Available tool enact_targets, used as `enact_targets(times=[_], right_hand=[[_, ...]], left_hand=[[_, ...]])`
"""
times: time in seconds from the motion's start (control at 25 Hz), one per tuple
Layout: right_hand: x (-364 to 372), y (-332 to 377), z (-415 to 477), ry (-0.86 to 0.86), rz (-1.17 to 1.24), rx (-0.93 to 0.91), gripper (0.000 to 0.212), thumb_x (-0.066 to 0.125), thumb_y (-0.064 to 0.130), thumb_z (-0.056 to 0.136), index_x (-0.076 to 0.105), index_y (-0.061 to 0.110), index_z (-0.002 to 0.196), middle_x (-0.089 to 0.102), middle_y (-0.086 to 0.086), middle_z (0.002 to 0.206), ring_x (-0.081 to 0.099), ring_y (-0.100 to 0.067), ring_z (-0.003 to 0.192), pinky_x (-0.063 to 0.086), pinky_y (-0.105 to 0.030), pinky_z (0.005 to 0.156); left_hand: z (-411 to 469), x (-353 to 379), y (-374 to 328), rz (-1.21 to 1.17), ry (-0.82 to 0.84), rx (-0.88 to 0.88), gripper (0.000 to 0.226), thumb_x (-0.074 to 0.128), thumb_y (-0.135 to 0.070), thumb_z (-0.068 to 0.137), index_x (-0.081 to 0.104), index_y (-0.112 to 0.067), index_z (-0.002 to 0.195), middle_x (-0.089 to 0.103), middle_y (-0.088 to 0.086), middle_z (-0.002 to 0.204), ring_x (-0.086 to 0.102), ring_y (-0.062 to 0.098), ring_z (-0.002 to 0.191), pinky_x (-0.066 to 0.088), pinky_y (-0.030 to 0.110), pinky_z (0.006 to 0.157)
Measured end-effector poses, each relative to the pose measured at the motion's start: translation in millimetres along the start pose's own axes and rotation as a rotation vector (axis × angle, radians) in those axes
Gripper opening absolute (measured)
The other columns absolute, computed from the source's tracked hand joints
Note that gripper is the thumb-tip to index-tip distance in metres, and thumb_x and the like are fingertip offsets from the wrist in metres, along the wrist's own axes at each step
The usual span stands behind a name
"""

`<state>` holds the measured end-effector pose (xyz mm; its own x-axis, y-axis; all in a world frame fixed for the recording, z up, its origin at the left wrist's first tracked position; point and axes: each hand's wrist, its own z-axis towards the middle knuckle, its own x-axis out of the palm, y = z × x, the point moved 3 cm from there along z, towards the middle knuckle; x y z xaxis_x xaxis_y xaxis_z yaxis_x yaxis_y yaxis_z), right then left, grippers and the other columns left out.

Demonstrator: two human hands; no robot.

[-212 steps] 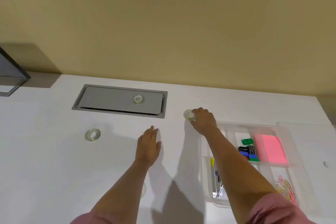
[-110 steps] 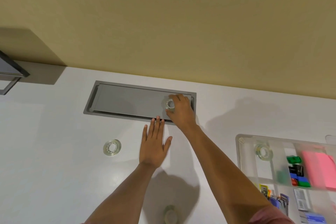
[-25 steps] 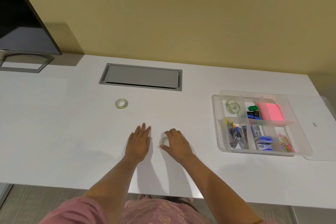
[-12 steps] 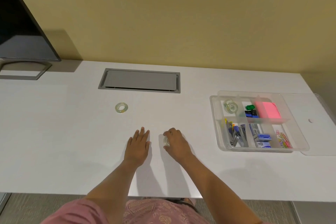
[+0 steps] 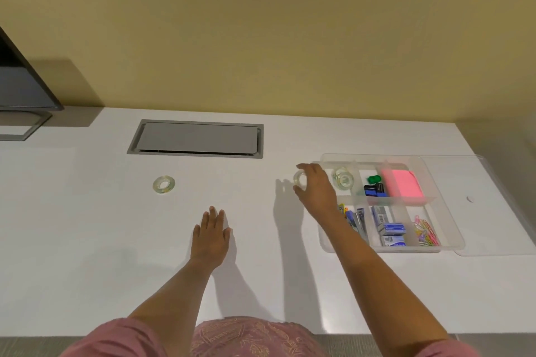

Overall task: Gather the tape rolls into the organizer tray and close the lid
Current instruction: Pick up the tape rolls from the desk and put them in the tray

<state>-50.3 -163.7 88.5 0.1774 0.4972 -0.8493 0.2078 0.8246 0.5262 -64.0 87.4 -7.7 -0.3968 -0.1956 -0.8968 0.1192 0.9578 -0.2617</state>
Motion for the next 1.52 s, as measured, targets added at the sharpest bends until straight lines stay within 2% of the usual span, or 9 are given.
enact_targets(times=[0.2, 0.36, 0.48, 0.64, 0.92, 1.12, 1.32, 1.52], right_hand=[[-37.5, -61.1, 26.6, -0.076, 0.002, 0.160, 0.046, 0.065, 0.003, 0.082, 0.052, 0.008, 0.126, 0.049, -0.014, 0.133, 0.048, -0.031, 0.121, 0.049, -0.037, 0.086], [-46.6, -101.3, 38.5, -0.017, -0.055, 0.224, 0.047, 0.062, -0.001, 0.081, 0.054, 0.010, 0.126, 0.044, -0.017, 0.132, 0.049, -0.034, 0.117, 0.051, -0.037, 0.083], [-42.8, -117.3, 46.5, 0.052, -0.086, 0.238, 0.049, 0.063, 0.000, 0.081, 0.050, 0.011, 0.127, 0.044, -0.016, 0.132, 0.057, -0.035, 0.107, 0.053, -0.037, 0.079], [-31.9, -122.4, 56.4, 0.097, -0.114, 0.202, 0.046, 0.065, 0.006, 0.082, 0.048, 0.007, 0.125, 0.047, -0.017, 0.129, 0.062, -0.039, 0.095, 0.054, -0.040, 0.074], [-20.3, -123.9, 69.9, 0.152, -0.144, 0.162, 0.036, 0.066, 0.004, 0.082, 0.051, 0.005, 0.115, 0.050, -0.015, 0.123, 0.061, -0.036, 0.091, 0.048, -0.034, 0.066], [-17.9, -127.6, 72.1, 0.135, -0.110, 0.146, 0.032, 0.068, 0.006, 0.081, 0.058, 0.004, 0.112, 0.052, -0.014, 0.122, 0.056, -0.031, 0.105, 0.052, -0.036, 0.075], [-15.4, -126.7, 64.1, 0.052, -0.029, 0.145, 0.029, 0.069, 0.003, 0.080, 0.061, 0.003, 0.107, 0.055, -0.018, 0.117, 0.057, -0.034, 0.103, 0.054, -0.037, 0.077], [-14.0, -120.2, 65.3, 0.055, -0.011, 0.196, 0.031, 0.069, 0.002, 0.079, 0.060, 0.004, 0.109, 0.054, -0.017, 0.117, 0.057, -0.033, 0.102, 0.054, -0.039, 0.076]], left_hand=[[15.4, 5.7, -38.6, -0.001, 0.014, 0.021, 0.053, 0.023, -0.031, 0.104, 0.007, -0.014, 0.152, -0.002, 0.009, 0.162, 0.003, 0.025, 0.149, 0.014, 0.043, 0.121], [26.9, 8.9, -58.6, 0.003, 0.010, 0.003, 0.054, 0.022, -0.032, 0.104, 0.005, -0.015, 0.152, -0.004, 0.009, 0.162, 0.001, 0.024, 0.149, 0.012, 0.043, 0.121], [36.5, 12.0, -66.3, 0.010, 0.003, -0.031, 0.054, 0.020, -0.033, 0.104, 0.002, -0.017, 0.152, -0.006, 0.008, 0.162, 0.000, 0.024, 0.150, 0.009, 0.043, 0.122], [42.9, 15.1, -72.4, 0.008, -0.029, -0.067, 0.055, 0.023, -0.035, 0.103, 0.003, -0.017, 0.152, -0.004, 0.009, 0.162, 0.001, 0.025, 0.150, 0.010, 0.046, 0.120], [43.5, 15.2, -75.3, 0.000, -0.064, -0.084, 0.055, 0.027, -0.032, 0.103, 0.005, -0.017, 0.152, -0.001, 0.009, 0.162, 0.004, 0.025, 0.149, 0.010, 0.047, 0.120], [43.2, 15.3, -74.5, 0.008, -0.073, -0.085, 0.055, 0.026, -0.031, 0.103, 0.005, -0.018, 0.152, -0.001, 0.008, 0.162, 0.003, 0.024, 0.150, 0.010, 0.046, 0.120], [43.1, 15.3, -74.5, -0.006, -0.070, -0.088, 0.055, 0.026, -0.031, 0.103, 0.003, -0.018, 0.152, -0.002, 0.007, 0.162, 0.001, 0.023, 0.150, 0.008, 0.045, 0.121], [43.9, 13.0, -69.9, -0.010, -0.063, -0.057, 0.055, 0.026, -0.031, 0.103, 0.004, -0.020, 0.152, -0.003, 0.006, 0.162, 0.001, 0.022, 0.150, 0.008, 0.044, 0.121]])
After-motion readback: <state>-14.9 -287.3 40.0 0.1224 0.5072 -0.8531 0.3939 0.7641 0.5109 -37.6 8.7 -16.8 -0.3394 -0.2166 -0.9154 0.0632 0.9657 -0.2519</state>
